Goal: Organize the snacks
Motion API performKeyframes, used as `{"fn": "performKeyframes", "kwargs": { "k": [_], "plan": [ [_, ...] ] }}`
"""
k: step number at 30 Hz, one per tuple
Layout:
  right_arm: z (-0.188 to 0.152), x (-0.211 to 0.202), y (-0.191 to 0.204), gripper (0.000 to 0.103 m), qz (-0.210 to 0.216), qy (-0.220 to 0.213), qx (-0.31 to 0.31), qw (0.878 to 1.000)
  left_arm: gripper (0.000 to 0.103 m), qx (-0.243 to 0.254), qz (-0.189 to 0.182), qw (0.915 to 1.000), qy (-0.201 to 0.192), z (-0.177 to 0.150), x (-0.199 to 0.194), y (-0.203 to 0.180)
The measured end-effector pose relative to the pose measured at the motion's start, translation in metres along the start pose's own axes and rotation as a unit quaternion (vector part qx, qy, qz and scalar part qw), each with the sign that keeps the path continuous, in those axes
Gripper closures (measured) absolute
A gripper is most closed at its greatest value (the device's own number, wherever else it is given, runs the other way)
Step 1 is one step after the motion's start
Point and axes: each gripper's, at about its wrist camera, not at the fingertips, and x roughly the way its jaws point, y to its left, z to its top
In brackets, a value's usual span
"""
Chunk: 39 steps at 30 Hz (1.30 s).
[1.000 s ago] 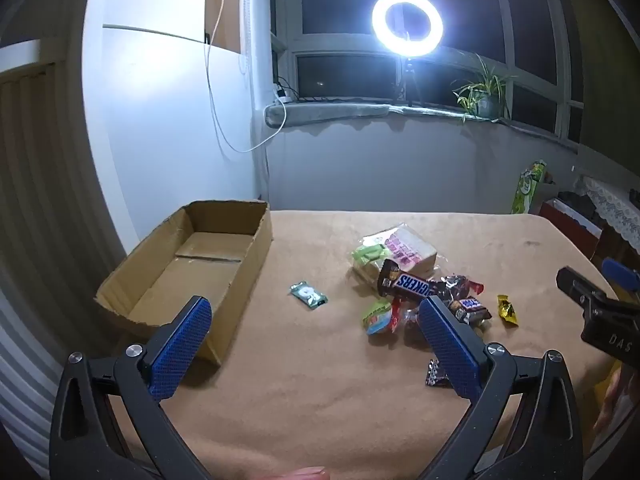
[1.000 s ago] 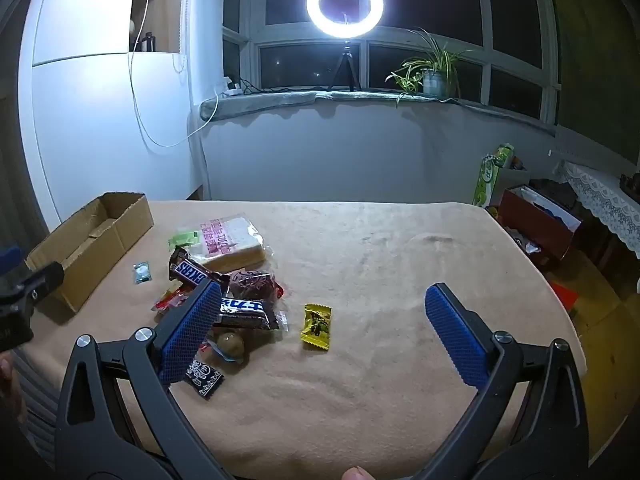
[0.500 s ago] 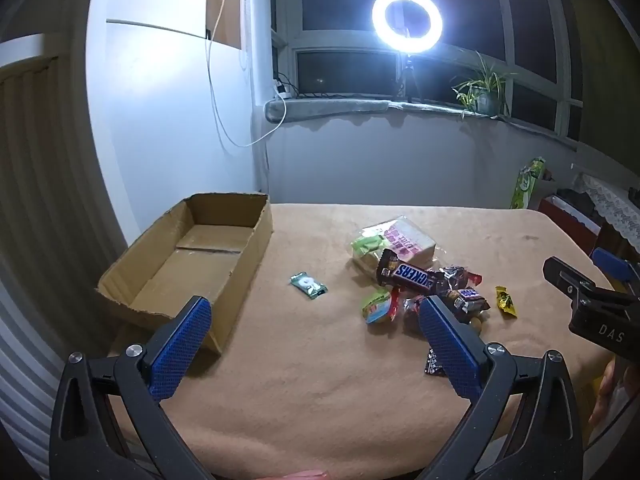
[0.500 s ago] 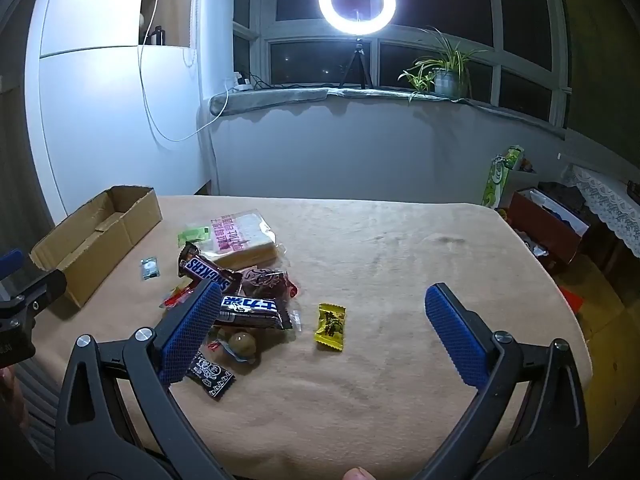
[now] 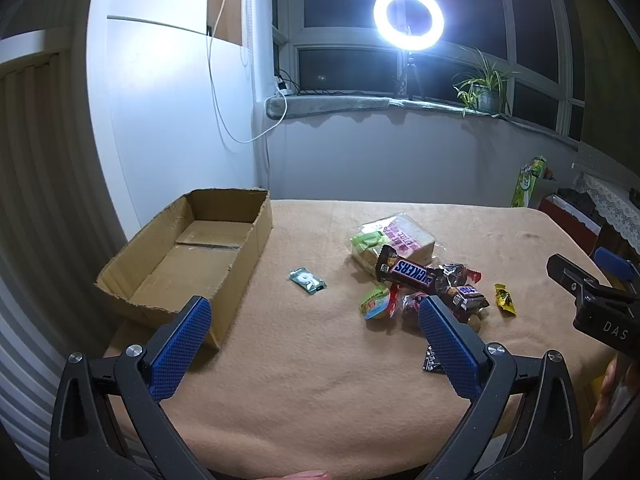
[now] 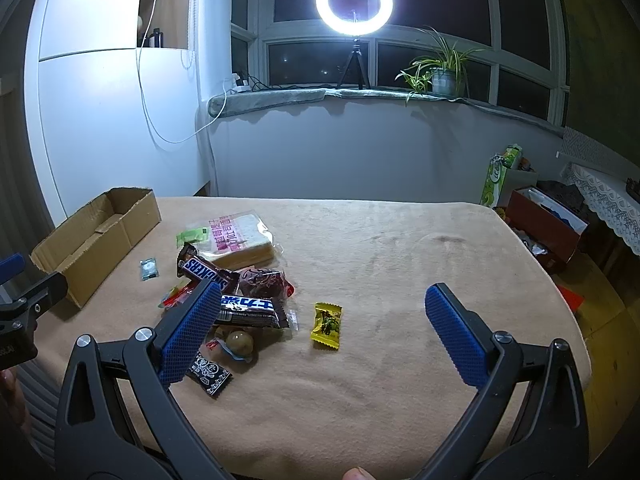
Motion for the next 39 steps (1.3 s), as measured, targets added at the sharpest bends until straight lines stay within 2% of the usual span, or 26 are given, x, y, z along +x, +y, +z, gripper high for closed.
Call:
{"fn": "performKeyframes", "kwargs": {
  "k": [39],
  "plan": [
    [0.0005, -0.0023, 0.0002, 0.000, -0.001, 0.000, -0.001, 1.000, 0.000, 0.000, -0.004, 1.0000, 0.005, -0.0009, -0.0010, -0.0021]
  ]
}}
